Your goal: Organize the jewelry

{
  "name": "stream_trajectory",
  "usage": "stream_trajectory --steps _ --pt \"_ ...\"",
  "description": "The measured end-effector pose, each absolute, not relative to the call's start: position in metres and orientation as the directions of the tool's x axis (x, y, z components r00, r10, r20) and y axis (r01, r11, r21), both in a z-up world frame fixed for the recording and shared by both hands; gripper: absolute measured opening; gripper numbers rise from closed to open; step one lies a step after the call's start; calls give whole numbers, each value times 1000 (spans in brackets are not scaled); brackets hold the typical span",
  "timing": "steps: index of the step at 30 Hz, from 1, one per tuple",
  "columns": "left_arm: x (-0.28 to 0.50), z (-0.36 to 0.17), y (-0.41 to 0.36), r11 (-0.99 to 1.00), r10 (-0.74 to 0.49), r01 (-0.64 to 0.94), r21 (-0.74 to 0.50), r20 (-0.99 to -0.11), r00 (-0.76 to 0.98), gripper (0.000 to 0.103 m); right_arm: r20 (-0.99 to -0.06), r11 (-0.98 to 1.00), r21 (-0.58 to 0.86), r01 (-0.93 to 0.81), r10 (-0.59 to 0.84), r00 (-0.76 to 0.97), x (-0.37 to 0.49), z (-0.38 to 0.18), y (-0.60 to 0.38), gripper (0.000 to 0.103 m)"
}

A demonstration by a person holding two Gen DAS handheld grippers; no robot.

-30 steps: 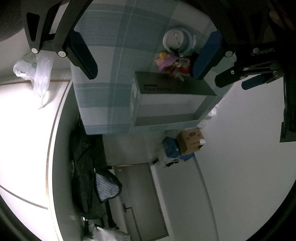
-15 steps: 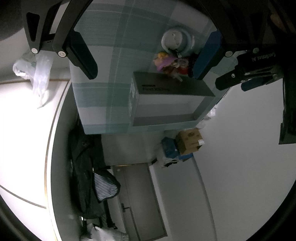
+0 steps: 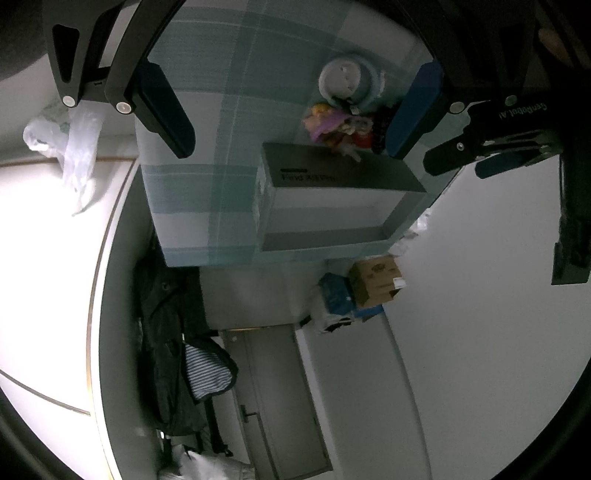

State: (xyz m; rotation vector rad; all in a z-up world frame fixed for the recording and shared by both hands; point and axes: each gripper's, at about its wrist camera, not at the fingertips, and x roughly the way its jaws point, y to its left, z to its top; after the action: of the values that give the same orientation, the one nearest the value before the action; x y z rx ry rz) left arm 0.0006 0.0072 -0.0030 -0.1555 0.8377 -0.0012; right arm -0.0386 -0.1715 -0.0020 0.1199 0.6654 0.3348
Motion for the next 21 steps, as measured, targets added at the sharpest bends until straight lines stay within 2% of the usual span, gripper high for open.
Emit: stream_trajectory --steps 7,15,21 --pt "2 -6 7 986 -106 -26 -163 -744 660 102 -613 913 275 -303 409 676 -34 -6 -166 103" --pt "6 -16 29 965 -179 -41 -257 -769 613 102 -649 891 288 -352 451 613 -28 -15 -156 103" --pt "11 -27 48 956 -176 -95 -277 -803 569 102 -675 865 340 -369 497 544 -16 -29 -147 88"
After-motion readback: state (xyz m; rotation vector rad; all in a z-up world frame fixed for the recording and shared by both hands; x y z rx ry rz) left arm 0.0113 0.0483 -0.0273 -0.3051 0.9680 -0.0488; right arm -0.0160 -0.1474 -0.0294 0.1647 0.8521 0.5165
